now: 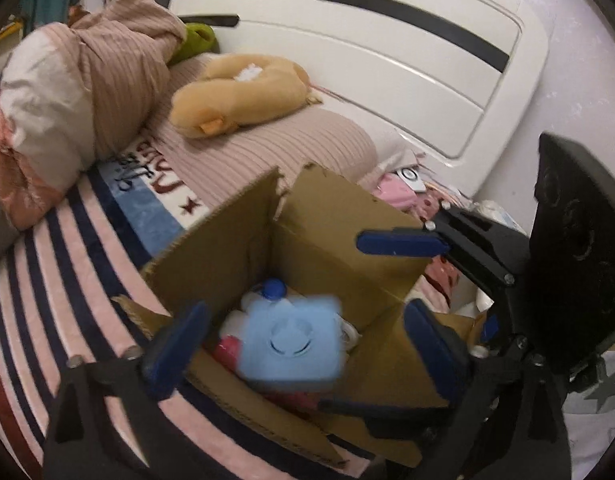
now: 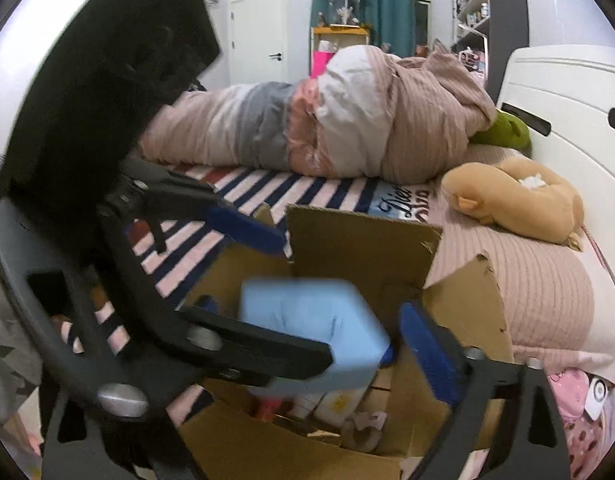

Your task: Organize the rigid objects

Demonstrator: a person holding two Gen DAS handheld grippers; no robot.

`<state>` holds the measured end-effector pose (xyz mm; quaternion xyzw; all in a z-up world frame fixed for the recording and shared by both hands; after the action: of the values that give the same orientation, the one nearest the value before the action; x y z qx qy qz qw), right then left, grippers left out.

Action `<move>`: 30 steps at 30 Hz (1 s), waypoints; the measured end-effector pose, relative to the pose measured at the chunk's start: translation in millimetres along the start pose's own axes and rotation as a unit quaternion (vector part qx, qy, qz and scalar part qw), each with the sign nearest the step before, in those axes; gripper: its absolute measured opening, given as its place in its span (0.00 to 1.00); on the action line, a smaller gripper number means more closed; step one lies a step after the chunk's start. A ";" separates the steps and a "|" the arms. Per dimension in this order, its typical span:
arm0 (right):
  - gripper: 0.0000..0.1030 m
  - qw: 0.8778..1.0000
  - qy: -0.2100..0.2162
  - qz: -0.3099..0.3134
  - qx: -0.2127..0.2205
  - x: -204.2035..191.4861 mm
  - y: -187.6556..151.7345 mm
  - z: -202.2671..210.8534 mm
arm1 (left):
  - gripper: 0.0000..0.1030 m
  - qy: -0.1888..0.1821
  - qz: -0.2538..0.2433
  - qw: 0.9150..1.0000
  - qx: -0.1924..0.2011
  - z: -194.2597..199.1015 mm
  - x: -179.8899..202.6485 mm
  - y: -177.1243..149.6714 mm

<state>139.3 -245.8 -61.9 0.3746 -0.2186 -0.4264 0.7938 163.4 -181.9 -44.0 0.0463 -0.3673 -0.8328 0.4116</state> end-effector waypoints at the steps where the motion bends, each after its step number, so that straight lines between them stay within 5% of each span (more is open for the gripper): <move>1: 0.93 1.000 0.003 -0.001 -0.001 -0.3 -2.0 0.6 | 0.99 0.009 0.002 1.000 0.010 6.1 -1.6 -0.8; 4: 0.93 1.000 0.011 -0.008 -0.003 1.5 -3.5 0.8 | 0.99 0.027 0.012 0.999 0.032 21.5 -5.8 -4.9; 8: 0.93 1.000 0.028 -0.002 0.009 -1.8 -2.4 6.0 | 0.99 0.099 0.043 0.991 0.080 53.8 -16.8 -16.2; 11: 1.00 0.998 0.046 0.014 0.048 -8.3 1.6 17.5 | 0.99 0.198 0.081 0.969 0.121 85.6 -28.5 -32.0; 15: 1.00 0.993 0.068 0.036 0.094 -19.6 8.6 36.0 | 0.99 0.279 0.118 0.939 0.162 117.9 -34.1 -55.4; 22: 1.00 0.988 0.085 0.056 0.116 -35.1 19.5 50.8 | 0.99 0.321 0.174 0.910 0.197 148.2 -51.4 -90.9; 30: 1.00 0.986 0.096 0.044 0.128 -39.6 20.1 53.2 | 0.99 0.331 0.184 0.904 0.197 152.4 -52.1 -103.7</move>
<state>92.7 -227.0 -14.1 0.5025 -0.2107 -0.3213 0.7745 72.3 -16.3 -12.5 0.3306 -0.3683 -0.5897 0.6383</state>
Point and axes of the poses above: each gripper's, at about its wrist camera, not at the fingertips, and z roughly against the way its jaws point, x to its right, y to its top, the point moved 5 cm from there along -z, roughly the way its jaws point, and after that the axes turned 1 degree about -y, right-handed, at the moved point
